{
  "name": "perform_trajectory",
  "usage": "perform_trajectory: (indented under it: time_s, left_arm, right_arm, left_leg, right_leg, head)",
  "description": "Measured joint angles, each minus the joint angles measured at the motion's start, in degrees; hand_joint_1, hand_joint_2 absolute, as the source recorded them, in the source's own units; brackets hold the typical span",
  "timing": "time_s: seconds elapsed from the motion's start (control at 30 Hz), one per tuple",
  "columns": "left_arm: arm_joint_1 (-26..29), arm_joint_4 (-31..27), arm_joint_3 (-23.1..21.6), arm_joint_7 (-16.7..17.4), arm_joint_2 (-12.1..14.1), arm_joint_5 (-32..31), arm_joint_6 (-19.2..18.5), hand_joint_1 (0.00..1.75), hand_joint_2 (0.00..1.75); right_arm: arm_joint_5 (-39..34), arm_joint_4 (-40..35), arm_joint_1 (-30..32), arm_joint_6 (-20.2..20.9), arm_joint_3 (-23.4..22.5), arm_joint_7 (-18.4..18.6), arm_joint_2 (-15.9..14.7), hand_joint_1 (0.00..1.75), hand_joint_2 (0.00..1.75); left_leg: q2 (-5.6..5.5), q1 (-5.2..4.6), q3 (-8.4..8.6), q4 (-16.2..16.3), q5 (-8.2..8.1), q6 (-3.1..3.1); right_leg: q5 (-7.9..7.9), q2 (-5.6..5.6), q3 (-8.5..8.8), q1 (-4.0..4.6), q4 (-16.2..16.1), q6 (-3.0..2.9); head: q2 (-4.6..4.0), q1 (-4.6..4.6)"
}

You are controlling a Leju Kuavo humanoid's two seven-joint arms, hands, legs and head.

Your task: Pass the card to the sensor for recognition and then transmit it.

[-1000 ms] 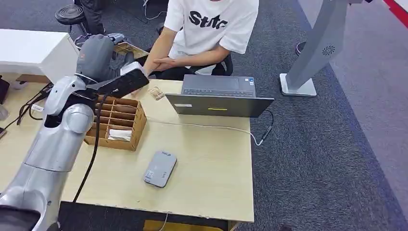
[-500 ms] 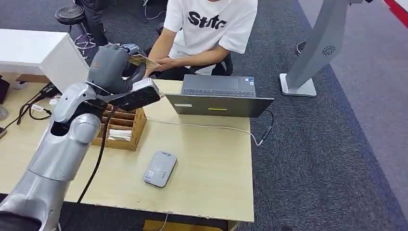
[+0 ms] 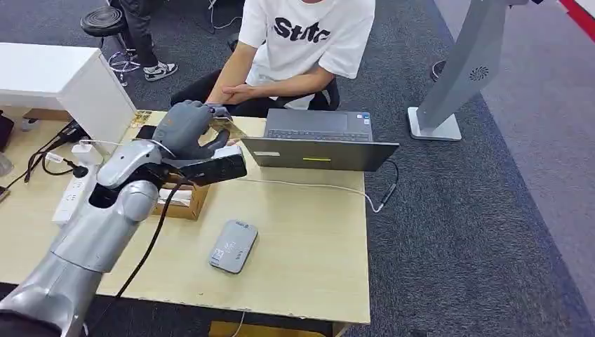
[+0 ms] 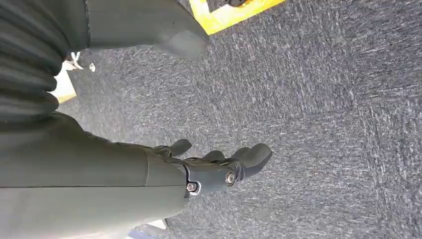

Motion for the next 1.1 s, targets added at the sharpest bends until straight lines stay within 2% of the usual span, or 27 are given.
perform_trajectory:
  time_s: [0.13,0.43,0.87,1.1]
  left_arm:
    - [1.0,3.5,-1.3,0.0,0.6,0.0,0.4,1.75,1.75]
    - [1.5,6.4,-1.7,0.1,1.1,0.4,0.8,1.75,1.75]
    - [5.4,12.9,-3.0,-2.1,1.0,2.1,0.8,1.75,1.75]
    - [7.3,14.9,-4.5,-5.6,-0.2,4.0,-0.2,1.75,1.75]
  right_arm:
    - [0.1,0.0,0.0,0.0,0.0,0.0,0.0,0.00,1.75]
    - [0.4,0.0,0.0,0.0,0.0,0.0,0.0,0.00,1.75]
    - [1.9,0.0,-0.2,0.1,0.0,0.7,0.3,0.00,1.75]
    - [2.5,0.0,-0.7,0.2,0.0,1.0,0.6,0.00,1.75]
  left_leg:
    - [0.00,0.01,-0.01,0.0,0.00,0.00]
    - [0.00,-0.01,-0.03,0.0,0.00,0.00]
    - [0.00,0.00,-0.03,0.0,0.00,0.00]
    - [-0.02,0.00,-0.03,0.0,0.00,0.00]
  right_leg:
    - [0.00,-0.01,-0.01,0.01,0.0,0.00]
    - [0.00,-0.01,-0.01,-0.01,0.0,0.00]
    - [-0.01,0.00,-0.01,0.00,0.0,0.00]
    - [-0.01,-0.02,-0.01,-0.01,0.0,0.01]
  head:
    - [0.00,0.02]
    - [0.00,0.02]
    - [0.00,0.00]
    - [0.00,0.00]
